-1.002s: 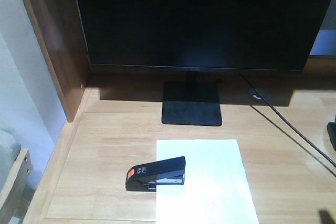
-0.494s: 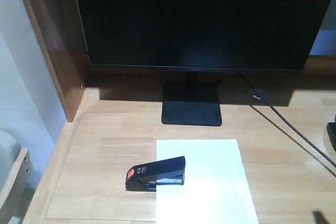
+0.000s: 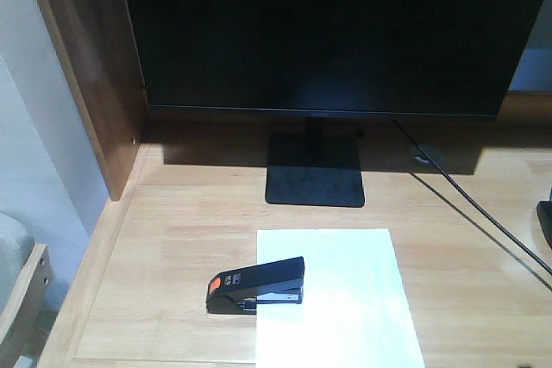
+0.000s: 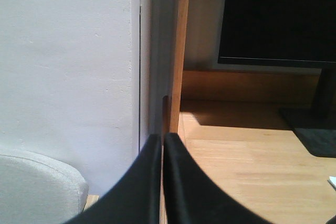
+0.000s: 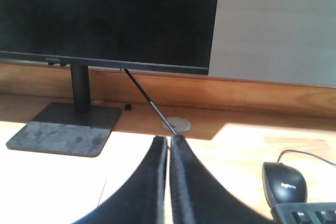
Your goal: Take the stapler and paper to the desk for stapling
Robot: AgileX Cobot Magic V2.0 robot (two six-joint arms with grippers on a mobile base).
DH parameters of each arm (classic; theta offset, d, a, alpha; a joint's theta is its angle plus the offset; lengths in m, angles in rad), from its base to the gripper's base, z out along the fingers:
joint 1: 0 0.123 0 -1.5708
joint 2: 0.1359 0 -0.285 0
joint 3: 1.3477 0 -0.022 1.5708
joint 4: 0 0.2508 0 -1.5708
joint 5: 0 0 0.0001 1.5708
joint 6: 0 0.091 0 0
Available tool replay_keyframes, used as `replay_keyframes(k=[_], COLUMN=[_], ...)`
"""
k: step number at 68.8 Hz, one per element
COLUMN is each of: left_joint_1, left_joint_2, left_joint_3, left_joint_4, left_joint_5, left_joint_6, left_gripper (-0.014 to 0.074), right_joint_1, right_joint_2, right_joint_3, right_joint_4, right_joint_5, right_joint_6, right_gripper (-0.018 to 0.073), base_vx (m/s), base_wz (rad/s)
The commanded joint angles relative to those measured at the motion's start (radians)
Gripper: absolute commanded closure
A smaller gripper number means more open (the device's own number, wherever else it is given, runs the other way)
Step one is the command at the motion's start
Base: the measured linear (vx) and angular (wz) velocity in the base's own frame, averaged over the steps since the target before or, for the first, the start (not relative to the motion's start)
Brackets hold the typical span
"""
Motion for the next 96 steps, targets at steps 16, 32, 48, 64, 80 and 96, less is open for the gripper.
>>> replay_keyframes(k=[16,32,48,64,80,96], left_joint_1=[0.001,0.001,0.001,0.001,0.001,0.001], left_joint_2=[-0.015,-0.015,-0.015,-0.015,-0.015,-0.015], left_joint_3=[0.012,0.012,0.012,0.012,0.012,0.012], left_joint_4=[-0.001,-0.001,-0.001,-0.001,-0.001,-0.001], left_joint_5=[-0.074,-0.074,-0.074,-0.074,-0.074,-0.074], left_joint_6=[-0.008,-0.008,-0.008,-0.008,-0.008,-0.008], left_gripper=[0.0603,0.0603,0.0603,0.0603,0.0603,0.0603], right_joint_1=[-0.001,-0.001,-0.001,-0.001,-0.001,-0.001], right_joint_2=[-0.033,-0.033,-0.033,-0.033,-0.033,-0.033], right_joint_3=[0.006,0.006,0.006,0.006,0.006,0.006], right_joint_4=[0.0,0.001,0.001,0.001,0.001,0.001], right_joint_5=[-0.022,-0.022,-0.023,-0.023,-0.023,-0.023], right_joint_6=[0.003,0.004,0.004,0.004,0.004,0.004], right_gripper=[0.0566,0.0566,0.0566,0.0566,0.0566,0.0566], base_vx=[0.0,0.0,0.0,0.0,0.0,0.0], base_wz=[0.0,0.0,0.0,0.0,0.0,0.0])
